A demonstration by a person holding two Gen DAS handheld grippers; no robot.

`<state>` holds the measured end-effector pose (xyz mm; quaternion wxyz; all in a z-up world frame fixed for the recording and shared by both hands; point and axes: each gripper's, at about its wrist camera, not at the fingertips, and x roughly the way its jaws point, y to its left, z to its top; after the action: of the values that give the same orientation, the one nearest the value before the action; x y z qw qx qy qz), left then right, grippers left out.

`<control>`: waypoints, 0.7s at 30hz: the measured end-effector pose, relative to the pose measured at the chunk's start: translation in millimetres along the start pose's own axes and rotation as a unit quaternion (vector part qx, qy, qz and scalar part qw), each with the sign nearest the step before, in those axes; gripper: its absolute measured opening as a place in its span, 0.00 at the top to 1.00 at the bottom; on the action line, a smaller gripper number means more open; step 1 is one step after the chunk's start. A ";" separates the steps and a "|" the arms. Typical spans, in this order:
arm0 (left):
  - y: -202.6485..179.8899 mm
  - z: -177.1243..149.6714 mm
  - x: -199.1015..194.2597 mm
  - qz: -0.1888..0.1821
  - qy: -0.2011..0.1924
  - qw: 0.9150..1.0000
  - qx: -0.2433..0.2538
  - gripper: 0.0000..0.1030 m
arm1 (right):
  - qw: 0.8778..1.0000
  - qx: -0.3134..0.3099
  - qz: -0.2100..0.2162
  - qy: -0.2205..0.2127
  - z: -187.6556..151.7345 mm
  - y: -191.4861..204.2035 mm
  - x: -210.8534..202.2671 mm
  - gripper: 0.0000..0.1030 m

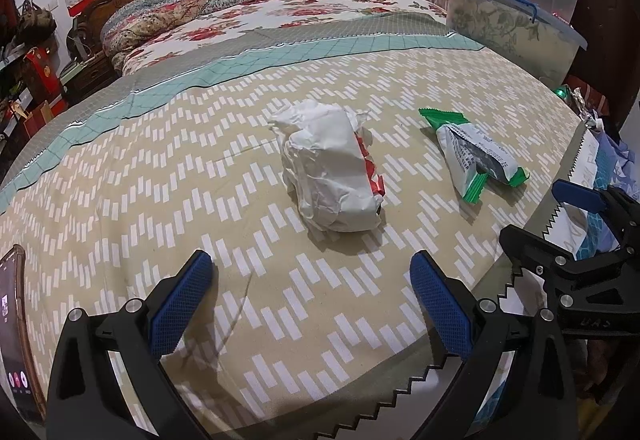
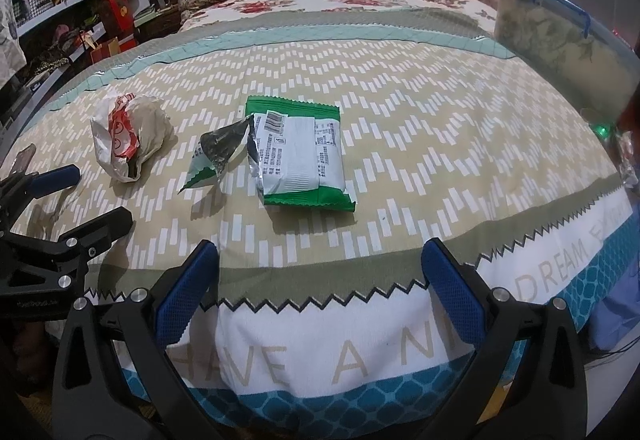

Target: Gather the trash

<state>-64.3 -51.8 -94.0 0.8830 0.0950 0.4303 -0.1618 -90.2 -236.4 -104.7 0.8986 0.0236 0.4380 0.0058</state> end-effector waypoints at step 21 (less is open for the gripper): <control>1.0 -8.5 -4.5 0.000 -0.007 1.000 0.007 0.08 | 1.000 0.004 -0.004 -0.005 -1.0 4.7 2.1 0.03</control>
<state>-72.7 -47.4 -95.6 0.8852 0.1001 0.4234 -0.1649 -89.6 -231.6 -106.7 0.9008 0.0252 0.4334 0.0006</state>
